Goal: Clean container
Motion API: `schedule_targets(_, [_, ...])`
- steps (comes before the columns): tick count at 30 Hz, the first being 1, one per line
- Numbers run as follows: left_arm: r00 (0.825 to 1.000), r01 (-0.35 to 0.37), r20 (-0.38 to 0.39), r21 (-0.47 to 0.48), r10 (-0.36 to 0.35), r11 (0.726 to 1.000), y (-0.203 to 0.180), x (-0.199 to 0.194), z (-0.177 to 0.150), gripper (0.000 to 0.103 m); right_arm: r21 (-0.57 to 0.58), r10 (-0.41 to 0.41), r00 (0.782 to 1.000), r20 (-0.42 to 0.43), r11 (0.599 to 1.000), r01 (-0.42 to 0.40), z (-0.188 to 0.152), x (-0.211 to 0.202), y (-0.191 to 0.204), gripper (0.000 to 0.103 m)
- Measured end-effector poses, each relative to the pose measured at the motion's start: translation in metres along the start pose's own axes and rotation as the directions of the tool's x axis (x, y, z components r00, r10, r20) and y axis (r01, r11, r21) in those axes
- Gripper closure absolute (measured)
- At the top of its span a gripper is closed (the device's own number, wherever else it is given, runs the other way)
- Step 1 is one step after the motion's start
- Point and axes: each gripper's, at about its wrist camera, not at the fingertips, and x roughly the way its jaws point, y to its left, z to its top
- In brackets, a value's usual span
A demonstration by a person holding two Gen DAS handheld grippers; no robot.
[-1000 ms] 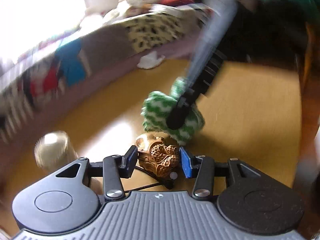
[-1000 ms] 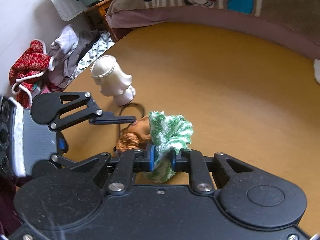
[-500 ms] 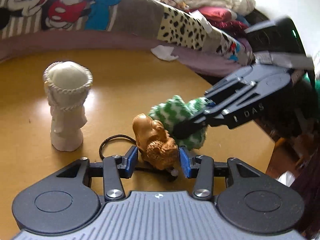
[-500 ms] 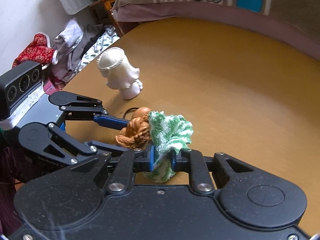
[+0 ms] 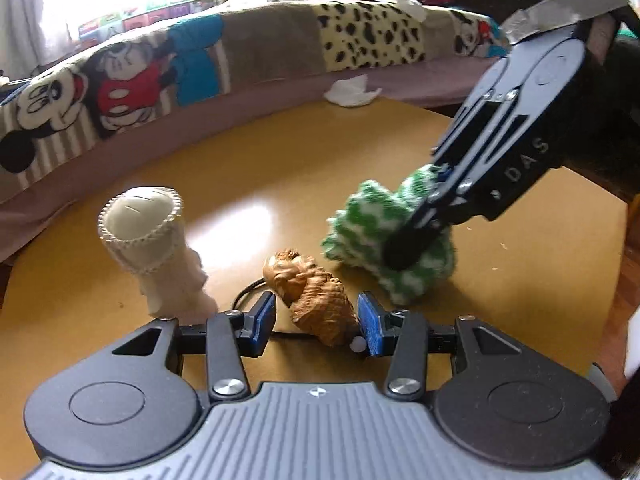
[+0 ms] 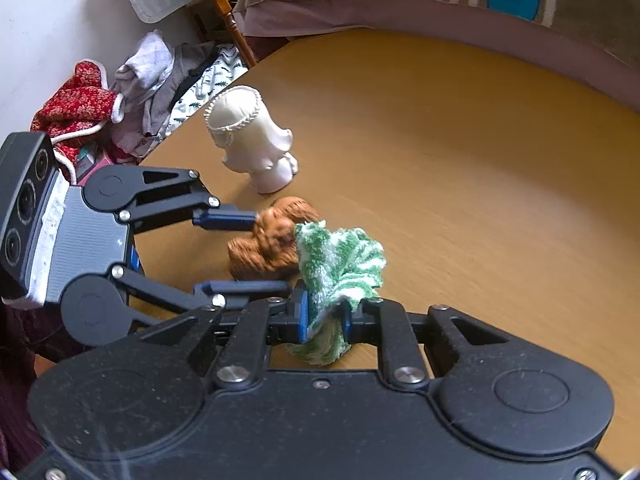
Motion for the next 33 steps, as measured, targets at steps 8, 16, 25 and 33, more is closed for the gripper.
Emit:
schedule_targets(8, [0.998,-0.032,0.064,0.465,0.002,0.885,-0.042,-0.004,-0.002,0.071,0.008,-0.042,0.999,0.015,0.999,0.042,-0.003,-0.010,-0.010,0.087])
schedule_targets(16, [0.993,-0.072,0.114,0.710,-0.014,0.700,-0.065,-0.007,-0.015,0.071,-0.021,-0.096,0.995,0.035,0.995,0.096,-0.003,-0.018,-0.016,0.087])
schedule_targets(25, [0.994,0.053,0.047,0.612,-0.103,0.789,-0.056,-0.009,-0.004,0.071,-0.049,-0.118,0.993,0.018,0.992,0.119,-0.006,-0.019,-0.017,0.087])
schedule_targets(33, [0.994,-0.001,0.071,0.758,-0.081,0.653,-0.074,-0.012,-0.011,0.072,-0.068,-0.109,0.994,0.013,0.992,0.110,-0.009,-0.023,-0.013,0.087])
